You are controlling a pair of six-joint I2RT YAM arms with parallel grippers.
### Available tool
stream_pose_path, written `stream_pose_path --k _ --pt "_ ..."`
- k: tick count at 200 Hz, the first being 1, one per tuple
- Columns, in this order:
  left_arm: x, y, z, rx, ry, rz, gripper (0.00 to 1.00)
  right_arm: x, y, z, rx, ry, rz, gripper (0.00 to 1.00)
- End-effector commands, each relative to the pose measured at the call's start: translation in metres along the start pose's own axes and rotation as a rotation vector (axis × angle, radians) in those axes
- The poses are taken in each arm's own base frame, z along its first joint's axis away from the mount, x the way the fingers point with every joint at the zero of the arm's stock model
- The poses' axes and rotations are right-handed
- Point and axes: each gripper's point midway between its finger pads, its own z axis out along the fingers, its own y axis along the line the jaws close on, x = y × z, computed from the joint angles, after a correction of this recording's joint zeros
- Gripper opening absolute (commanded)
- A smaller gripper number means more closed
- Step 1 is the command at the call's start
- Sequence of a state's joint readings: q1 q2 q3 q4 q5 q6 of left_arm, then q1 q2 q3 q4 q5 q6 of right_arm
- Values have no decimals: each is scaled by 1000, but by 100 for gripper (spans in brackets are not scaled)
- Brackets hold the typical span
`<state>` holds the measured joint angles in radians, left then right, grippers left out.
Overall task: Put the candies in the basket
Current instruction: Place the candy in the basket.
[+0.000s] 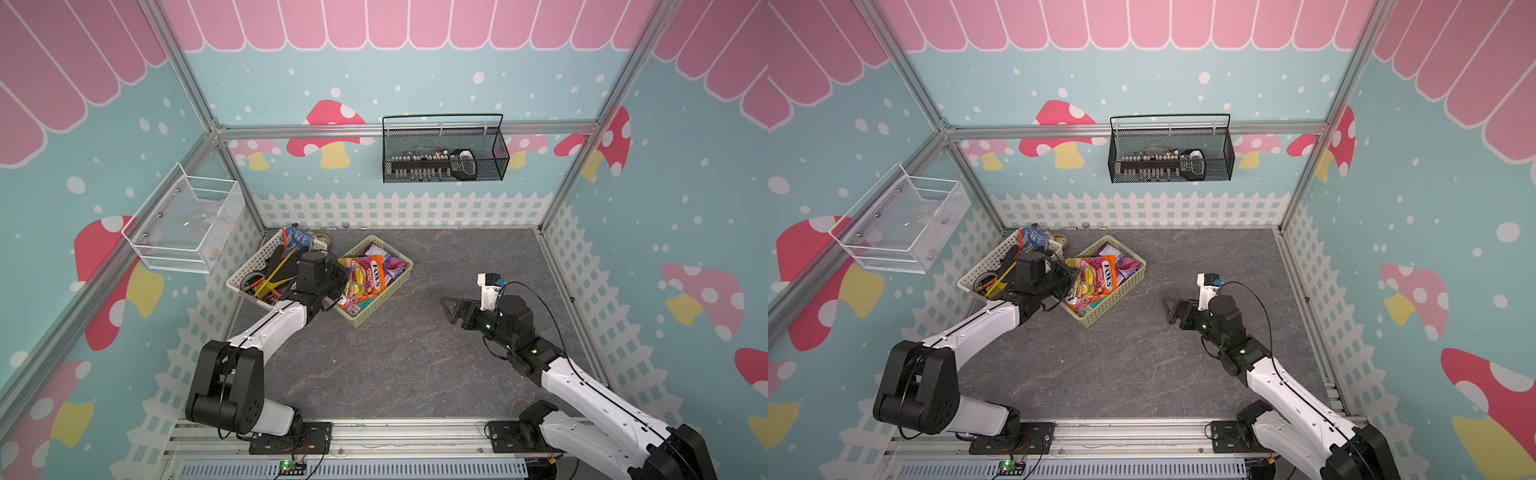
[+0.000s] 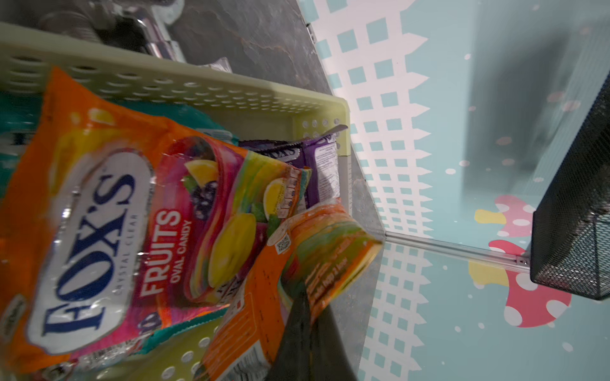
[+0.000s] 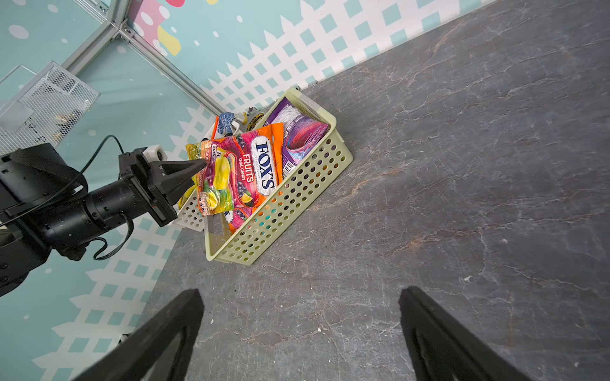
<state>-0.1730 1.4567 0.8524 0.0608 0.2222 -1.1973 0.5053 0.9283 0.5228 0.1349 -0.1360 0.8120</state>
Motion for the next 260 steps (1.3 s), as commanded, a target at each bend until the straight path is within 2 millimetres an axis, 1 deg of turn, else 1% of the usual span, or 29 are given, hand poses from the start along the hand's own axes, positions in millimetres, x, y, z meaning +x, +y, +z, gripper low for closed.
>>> stream_pose_path --k 1,34,71,85,101,122,134,170,181,194,205,216,235,243,255,258,260 --pt "-4 22 2 -39 -9 -5 10 2 -2 0 7 -4 -17 98" --pt "-3 40 -3 -76 -19 -4 12 4 -2 4 1 8 -7 98" --pt "0 48 -5 -94 -14 -1 16 7 -1 7 -8 22 6 97" --pt "0 50 -7 -103 -19 2 21 7 -1 7 -9 20 7 97" --pt "-2 51 -8 -110 -29 4 30 7 -1 6 -13 18 7 97" --pt "-7 47 -13 -112 -47 22 40 5 -1 4 -7 12 5 97" --pt "-11 44 -17 -115 -66 35 43 4 -2 4 1 9 4 97" --pt "-26 39 -39 -134 -160 57 53 0 -5 2 23 -5 -5 97" --pt "-32 34 -47 -130 -196 83 56 -3 -6 2 38 -16 -14 97" --pt "-39 25 -57 -122 -236 135 61 -9 -9 1 69 -36 -27 97" --pt "-45 18 -64 -120 -266 194 70 -17 -13 -1 105 -65 -40 97" --pt "-49 9 -72 -111 -290 286 76 -26 -17 -5 145 -103 -59 97" --pt "-55 -8 -83 -94 -331 489 83 -47 -25 -18 225 -200 -108 99" --pt "-54 -16 -86 -71 -342 588 86 -58 -30 -24 270 -251 -137 99" --pt "-45 -28 -91 -4 -337 763 91 -69 -39 -33 340 -317 -175 99" --pt "-42 -30 -92 14 -335 804 97 -72 -41 -36 356 -332 -190 99" --pt "-40 -31 -93 26 -333 831 99 -74 -41 -37 366 -340 -199 99"
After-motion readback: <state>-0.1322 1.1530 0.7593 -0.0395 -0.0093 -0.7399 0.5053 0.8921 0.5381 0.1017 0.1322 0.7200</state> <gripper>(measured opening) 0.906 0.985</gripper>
